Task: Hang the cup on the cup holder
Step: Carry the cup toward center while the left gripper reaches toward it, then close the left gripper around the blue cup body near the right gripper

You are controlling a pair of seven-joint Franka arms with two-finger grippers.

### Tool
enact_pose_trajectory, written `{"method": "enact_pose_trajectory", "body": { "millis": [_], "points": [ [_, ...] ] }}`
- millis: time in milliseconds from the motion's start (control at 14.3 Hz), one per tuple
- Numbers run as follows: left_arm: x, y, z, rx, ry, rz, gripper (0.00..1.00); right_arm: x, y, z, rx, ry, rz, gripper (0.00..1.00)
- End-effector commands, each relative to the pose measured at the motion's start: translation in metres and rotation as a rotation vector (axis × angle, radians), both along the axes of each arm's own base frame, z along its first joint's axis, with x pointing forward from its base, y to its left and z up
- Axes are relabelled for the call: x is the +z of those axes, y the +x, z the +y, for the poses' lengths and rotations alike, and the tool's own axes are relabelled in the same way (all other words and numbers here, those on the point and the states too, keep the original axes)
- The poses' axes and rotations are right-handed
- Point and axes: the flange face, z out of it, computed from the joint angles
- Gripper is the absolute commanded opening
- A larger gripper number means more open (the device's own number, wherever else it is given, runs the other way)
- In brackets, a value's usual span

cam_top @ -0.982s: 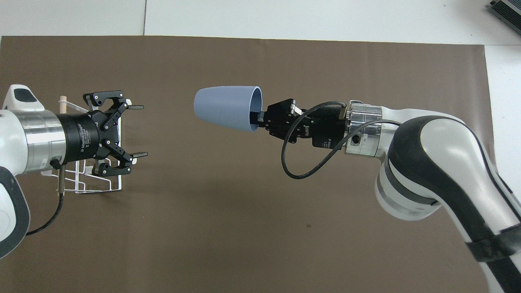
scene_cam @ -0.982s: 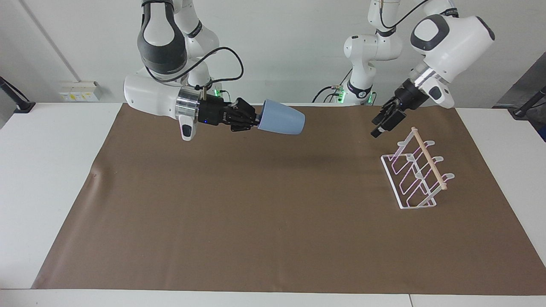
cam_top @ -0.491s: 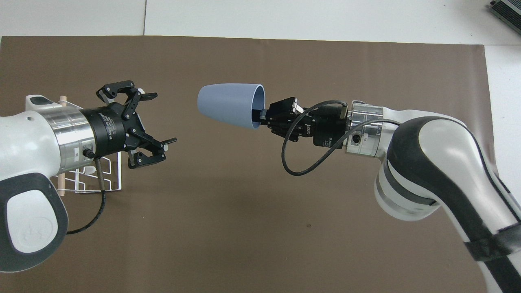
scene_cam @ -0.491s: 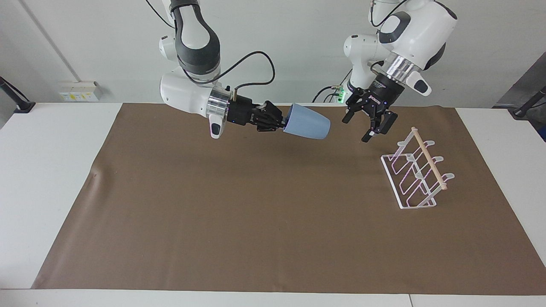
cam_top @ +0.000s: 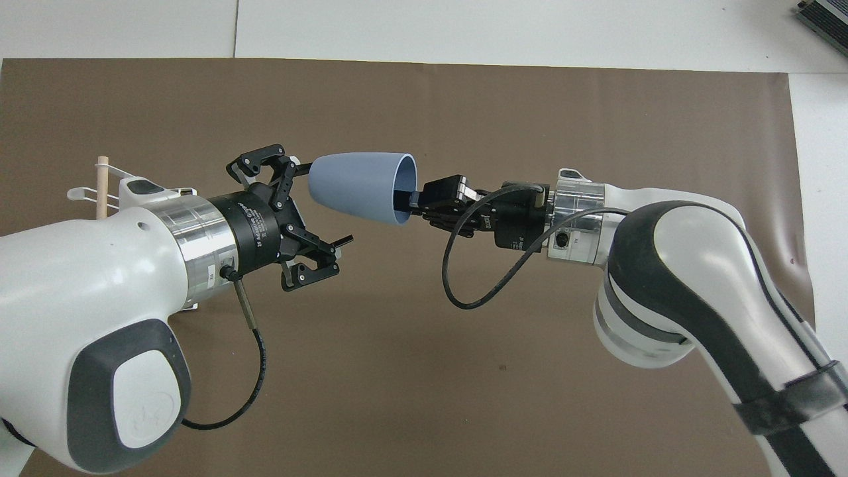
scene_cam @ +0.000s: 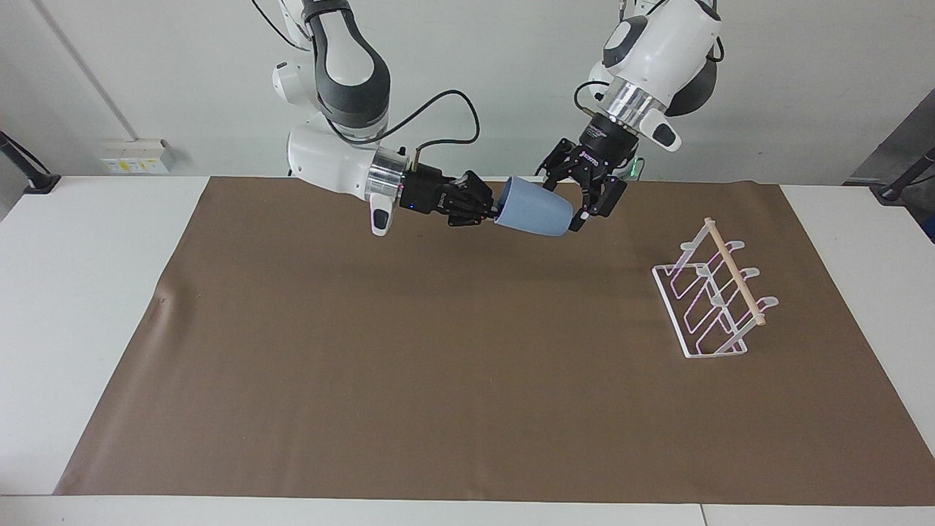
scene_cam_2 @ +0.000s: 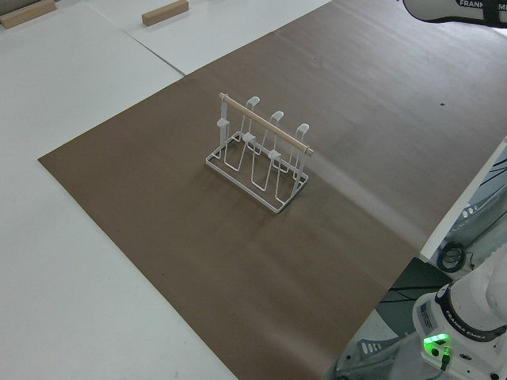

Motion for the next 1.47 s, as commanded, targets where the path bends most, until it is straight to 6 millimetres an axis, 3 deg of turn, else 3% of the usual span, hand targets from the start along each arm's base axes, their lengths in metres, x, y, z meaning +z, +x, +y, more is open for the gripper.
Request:
{"method": "enact_pose_trajectory", "body": {
  "millis": [0, 280, 491, 631, 911, 1262, 1402],
  "points": [
    [0.001, 0.002, -0.001, 0.002, -0.014, -0.003, 1.0, 0.001, -0.009, 0.003, -0.004, -0.027, -0.034, 0.0],
    [0.002, 0.011, 0.009, -0.076, -0.085, 0.008, 1.0, 0.0, -0.01, 0.005, 0.008, -0.042, -0.092, 0.0],
    [0.01, 0.028, 0.057, -0.136, -0.168, 0.015, 1.0, 0.0, -0.01, 0.004, 0.014, -0.048, -0.121, 0.0],
    [0.012, 0.032, 0.074, -0.172, -0.204, 0.002, 1.0, -0.003, -0.011, 0.004, 0.026, -0.058, -0.153, 0.0],
    [0.01, 0.031, 0.079, -0.169, -0.248, 0.003, 1.0, -0.008, -0.014, 0.002, 0.02, -0.07, -0.152, 0.0],
    [-0.02, 0.022, 0.062, -0.142, -0.216, 0.001, 1.0, -0.011, -0.016, 0.0, 0.002, -0.068, -0.134, 0.0],
    [-0.022, 0.023, 0.057, -0.134, -0.211, -0.012, 1.0, -0.013, -0.017, -0.001, 0.002, -0.07, -0.131, 0.0]
  ]
}}
